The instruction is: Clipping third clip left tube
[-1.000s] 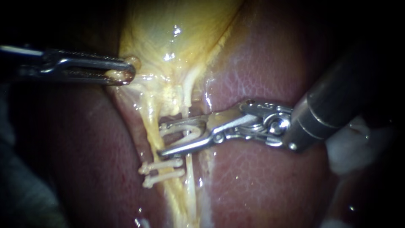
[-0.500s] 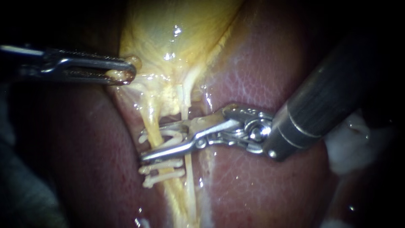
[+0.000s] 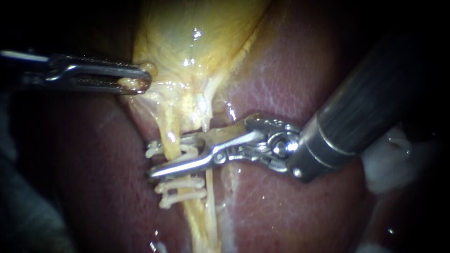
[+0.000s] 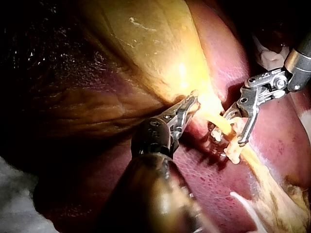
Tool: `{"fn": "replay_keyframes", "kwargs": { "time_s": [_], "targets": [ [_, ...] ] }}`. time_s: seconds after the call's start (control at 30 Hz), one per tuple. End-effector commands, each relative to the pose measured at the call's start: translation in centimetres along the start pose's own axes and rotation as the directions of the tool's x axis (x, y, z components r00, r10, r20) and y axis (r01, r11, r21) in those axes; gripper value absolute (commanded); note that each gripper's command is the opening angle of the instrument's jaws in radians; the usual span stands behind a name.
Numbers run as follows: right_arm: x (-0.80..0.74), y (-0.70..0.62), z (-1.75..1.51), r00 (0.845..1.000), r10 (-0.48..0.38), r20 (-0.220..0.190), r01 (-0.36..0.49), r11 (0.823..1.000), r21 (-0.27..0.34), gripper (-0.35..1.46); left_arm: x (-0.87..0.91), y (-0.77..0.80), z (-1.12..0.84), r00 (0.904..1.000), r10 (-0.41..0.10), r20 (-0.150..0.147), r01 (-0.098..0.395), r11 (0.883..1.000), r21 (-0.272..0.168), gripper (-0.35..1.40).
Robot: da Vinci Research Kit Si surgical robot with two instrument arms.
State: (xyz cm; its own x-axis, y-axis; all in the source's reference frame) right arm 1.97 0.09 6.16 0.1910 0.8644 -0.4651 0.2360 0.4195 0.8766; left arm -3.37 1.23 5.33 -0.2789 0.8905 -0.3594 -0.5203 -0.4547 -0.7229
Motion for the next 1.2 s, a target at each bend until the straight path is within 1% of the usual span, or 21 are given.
{"fn": "replay_keyframes", "kwargs": {
  "time_s": [0.03,0.13,0.27,0.37,0.47,0.5,0.63,0.73,0.83,0.87,1.03,1.2],
  "targets": [
    [0.05,-0.05,0.01,1.000,0.004,0.005,-0.004,1.000,0.012,0.45,0.00,0.00,0.00,1.0000,0.001,0.000,-0.001,1.000,-0.001,-0.35],
    [0.15,-0.12,0.02,1.000,0.008,0.011,-0.009,1.000,0.029,0.43,0.00,0.00,0.00,1.0000,0.001,0.000,-0.001,1.000,-0.001,-0.35],
    [0.26,-0.18,0.04,1.000,0.014,-0.002,-0.014,1.000,0.017,0.41,0.00,0.00,0.00,1.0000,0.000,0.000,0.000,1.000,0.000,-0.35],
    [0.31,-0.19,0.04,1.000,0.017,-0.012,-0.017,1.000,0.004,0.32,0.00,0.00,0.00,1.0000,0.001,0.000,-0.001,1.000,-0.001,-0.35],
    [0.33,-0.20,0.03,1.000,0.024,-0.015,-0.024,1.000,0.001,0.18,0.00,0.00,0.00,1.0000,0.001,0.000,-0.001,1.000,-0.001,-0.35],
    [0.33,-0.21,0.01,0.999,0.036,-0.015,-0.036,0.999,0.002,0.07,0.00,0.00,0.00,1.0000,0.001,0.000,-0.001,1.000,-0.001,-0.35],
    [0.32,-0.22,-0.02,0.998,0.060,-0.018,-0.060,0.998,-0.002,-0.16,0.00,0.00,0.00,1.0000,0.001,0.000,-0.001,1.000,-0.001,-0.35],
    [0.31,-0.23,-0.04,0.995,0.095,-0.018,-0.095,0.995,-0.001,-0.35,0.00,0.00,0.00,1.0000,0.001,0.000,-0.001,1.000,-0.001,-0.35],
    [0.28,-0.22,-0.07,0.989,0.146,-0.020,-0.146,0.989,-0.003,-0.35,0.00,0.00,0.00,1.0000,0.001,0.000,-0.001,1.000,-0.001,-0.35],
    [0.26,-0.21,-0.08,0.988,0.151,-0.023,-0.151,0.988,-0.007,-0.35,0.00,0.00,0.00,1.0000,0.000,0.000,0.000,1.000,0.000,-0.35],
    [0.22,-0.14,-0.12,0.989,0.148,-0.023,-0.148,0.989,-0.010,-0.35,0.00,0.00,0.01,1.0000,0.000,0.000,0.000,1.000,0.000,-0.35],
    [0.19,-0.12,-0.12,0.989,0.147,-0.021,-0.147,0.989,-0.010,-0.35,0.01,-0.01,0.01,1.0000,0.000,0.000,0.000,1.000,0.000,-0.35]
  ]
}}
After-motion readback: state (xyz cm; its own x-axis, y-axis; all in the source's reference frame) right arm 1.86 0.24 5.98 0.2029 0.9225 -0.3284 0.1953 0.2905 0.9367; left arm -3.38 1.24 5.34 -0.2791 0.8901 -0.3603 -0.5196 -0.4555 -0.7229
